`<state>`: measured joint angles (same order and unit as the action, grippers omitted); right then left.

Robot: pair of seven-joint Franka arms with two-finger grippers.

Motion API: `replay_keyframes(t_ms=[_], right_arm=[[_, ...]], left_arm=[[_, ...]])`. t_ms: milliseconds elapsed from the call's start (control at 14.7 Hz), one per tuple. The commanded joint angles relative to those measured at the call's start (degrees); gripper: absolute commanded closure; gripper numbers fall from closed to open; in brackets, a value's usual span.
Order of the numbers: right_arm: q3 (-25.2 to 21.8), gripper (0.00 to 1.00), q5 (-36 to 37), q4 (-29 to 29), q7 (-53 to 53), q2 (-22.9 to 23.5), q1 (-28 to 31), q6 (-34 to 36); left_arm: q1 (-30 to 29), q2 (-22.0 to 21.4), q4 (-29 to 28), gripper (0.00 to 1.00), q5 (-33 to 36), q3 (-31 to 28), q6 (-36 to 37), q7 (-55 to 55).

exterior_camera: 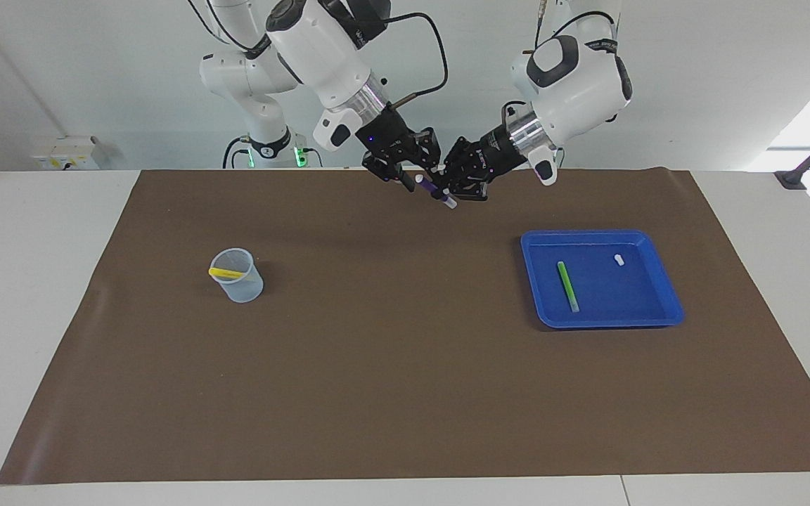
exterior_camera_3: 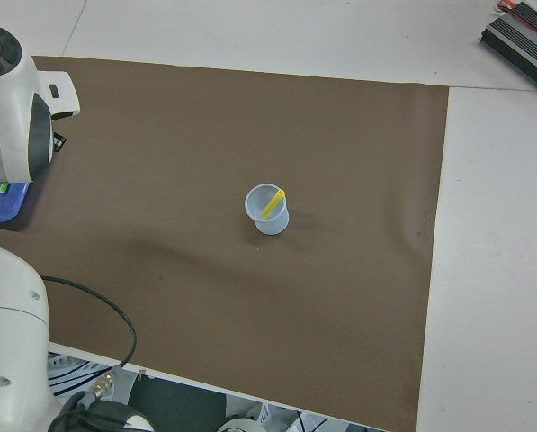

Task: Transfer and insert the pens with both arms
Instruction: 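Open the left gripper while the right gripper pulls the purple pen away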

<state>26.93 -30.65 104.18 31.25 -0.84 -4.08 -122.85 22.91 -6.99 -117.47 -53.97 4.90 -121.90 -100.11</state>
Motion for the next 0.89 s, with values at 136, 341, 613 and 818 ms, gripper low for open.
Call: replay_keyframes(t_ms=[136, 341, 613, 818], right_arm=[[0.5, 1.0, -1.1, 0.1, -1.5, 0.1, 0.6, -1.1], [0.2, 1.0, -0.2, 0.1, -1.6, 0.0, 1.0, -0.6], [-1.8, 1.0, 6.4, 0.8, -1.7, -0.4, 1.8, 0.6], [-5.1, 1.0, 14.2, 2.2, -5.0, -0.9, 1.9, 3.6]], left_arm=[[0.9, -2.2, -2.4, 1.0, -1.6, -0.4, -1.6, -0.5], [1.0, -2.2, -2.2, 0.01, -1.6, -0.4, -1.6, -0.3], [1.3, -3.3, -2.4, 0.0, -1.1, -0.5, -0.8, 2.0], [-0.8, -4.6, -4.6, 0.0, 1.7, -0.7, 1.6, 9.4]])
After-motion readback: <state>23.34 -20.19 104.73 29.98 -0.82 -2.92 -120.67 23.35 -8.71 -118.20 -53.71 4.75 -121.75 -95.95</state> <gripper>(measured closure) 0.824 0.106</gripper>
